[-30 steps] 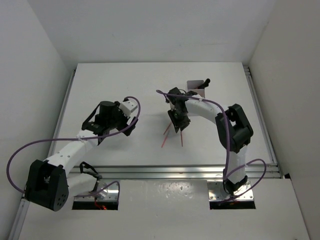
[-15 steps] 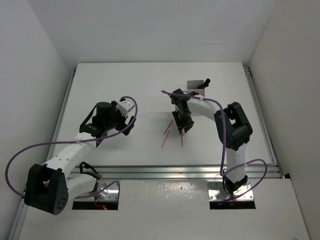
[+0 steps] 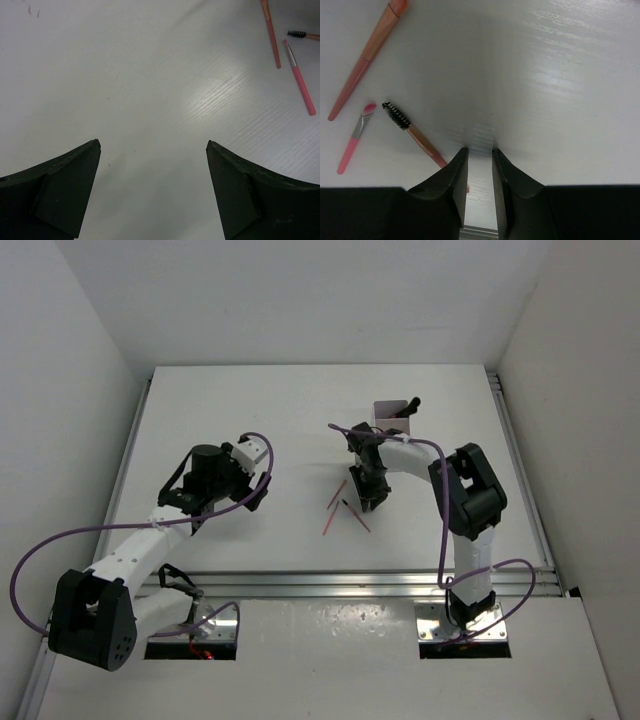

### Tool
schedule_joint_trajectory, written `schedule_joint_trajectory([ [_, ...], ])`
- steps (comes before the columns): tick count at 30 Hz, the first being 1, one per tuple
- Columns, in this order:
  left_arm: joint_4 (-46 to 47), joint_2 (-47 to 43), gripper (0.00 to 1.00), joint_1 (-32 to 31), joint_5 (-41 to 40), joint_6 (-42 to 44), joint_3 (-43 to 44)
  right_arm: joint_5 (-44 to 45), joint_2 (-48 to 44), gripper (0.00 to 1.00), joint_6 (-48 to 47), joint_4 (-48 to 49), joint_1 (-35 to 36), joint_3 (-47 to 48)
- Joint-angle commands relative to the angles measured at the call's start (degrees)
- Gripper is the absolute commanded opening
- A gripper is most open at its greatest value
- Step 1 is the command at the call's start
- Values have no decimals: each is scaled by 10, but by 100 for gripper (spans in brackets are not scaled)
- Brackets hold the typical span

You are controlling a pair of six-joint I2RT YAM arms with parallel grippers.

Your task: Organize the makeup

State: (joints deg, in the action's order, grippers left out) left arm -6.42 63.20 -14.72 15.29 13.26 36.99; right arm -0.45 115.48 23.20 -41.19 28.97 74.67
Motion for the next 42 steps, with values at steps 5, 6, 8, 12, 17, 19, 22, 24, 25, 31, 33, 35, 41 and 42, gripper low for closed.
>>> schedule_joint_trajectory([
  [5,18,-14,93,7,11,-2,-3,30,-39,26,-44,5,10,0],
  [6,18,-14,93,7,11,-2,-3,20,-48,26,-57,16,13,-8],
  [8,18,-14,93,7,11,4,-3,-5,-86,29,-111,55,37,-48],
  [12,18,-14,93,7,11,4,-3,-40,-98,36,-149,116,63,-81],
  [17,18,-14,93,7,11,4,-3,-26,-54,36,-143,102,64,-39],
  [19,18,-14,93,7,11,4,-3,-24,-34,36,-145,103,63,-35],
  [22,18,-14,93,7,6,4,-3,-4,-17,36,-147,102,61,-31],
  [24,18,-14,93,12,6,4,-3,4,-13,35,-149,109,59,-41],
  [25,18,-14,93,12,6,4,-3,3,-11,33,-150,114,59,-42],
  [31,18,-14,93,12,6,4,-3,-31,3,3,-147,119,47,-50],
  [33,18,-14,93,12,6,4,-3,-18,-7,0,-147,122,46,-54],
  [35,18,-14,93,12,6,4,-3,-5,-32,0,-148,135,43,-72],
  [41,18,-3,93,12,6,4,-3,-3,-136,0,-150,166,21,-95],
  [42,18,-3,93,12,6,4,-3,-13,-148,0,-153,175,20,-95],
])
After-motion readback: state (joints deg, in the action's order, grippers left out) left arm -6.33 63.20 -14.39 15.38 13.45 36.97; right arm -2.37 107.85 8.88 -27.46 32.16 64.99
